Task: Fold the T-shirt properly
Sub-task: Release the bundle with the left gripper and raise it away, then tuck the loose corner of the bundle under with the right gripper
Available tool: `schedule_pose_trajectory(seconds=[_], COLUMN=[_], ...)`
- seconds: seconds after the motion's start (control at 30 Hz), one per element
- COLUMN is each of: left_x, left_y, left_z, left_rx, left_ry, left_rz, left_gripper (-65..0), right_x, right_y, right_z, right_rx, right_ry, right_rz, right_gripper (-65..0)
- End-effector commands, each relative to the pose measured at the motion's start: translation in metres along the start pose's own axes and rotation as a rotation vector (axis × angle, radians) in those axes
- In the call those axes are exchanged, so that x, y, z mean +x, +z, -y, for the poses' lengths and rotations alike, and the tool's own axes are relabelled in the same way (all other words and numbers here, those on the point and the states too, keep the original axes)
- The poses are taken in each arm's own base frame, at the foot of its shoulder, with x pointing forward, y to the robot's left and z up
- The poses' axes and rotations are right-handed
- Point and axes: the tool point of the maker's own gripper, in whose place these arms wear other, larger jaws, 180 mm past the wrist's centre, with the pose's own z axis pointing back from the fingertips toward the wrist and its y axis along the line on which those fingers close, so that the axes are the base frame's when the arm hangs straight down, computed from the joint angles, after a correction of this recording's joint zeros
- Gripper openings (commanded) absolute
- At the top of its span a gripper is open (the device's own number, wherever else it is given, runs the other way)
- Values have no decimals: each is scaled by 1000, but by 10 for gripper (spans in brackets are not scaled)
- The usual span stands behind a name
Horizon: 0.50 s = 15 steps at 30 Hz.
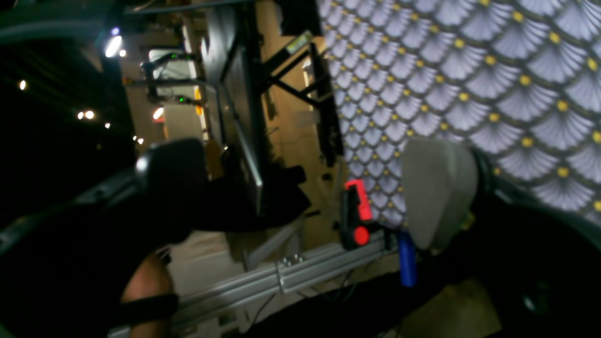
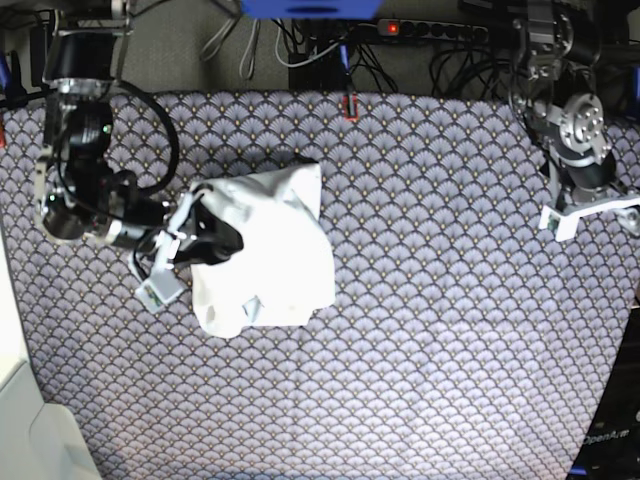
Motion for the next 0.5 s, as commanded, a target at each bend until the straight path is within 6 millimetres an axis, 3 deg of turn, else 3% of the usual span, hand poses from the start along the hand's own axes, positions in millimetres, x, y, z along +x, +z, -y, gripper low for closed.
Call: schedule_pose_trajectory(seconds=[0.0, 0.37, 0.47], left_x=[-2, 7, 12], left_y=[2, 1, -1], left_z=[-11, -13, -18], left_rx=[38, 43, 54], left_ry=[-3, 12, 24], left_rz=[3, 23, 28], left_gripper=[0, 0, 0], right_x=[5, -53, -54], right_y=[4, 17, 20], right_z=[9, 68, 74], right_rx=[-14, -97, -113], right_ry=[5, -205, -214], right_rz=[18, -10, 12], right_gripper=[-469, -469, -469])
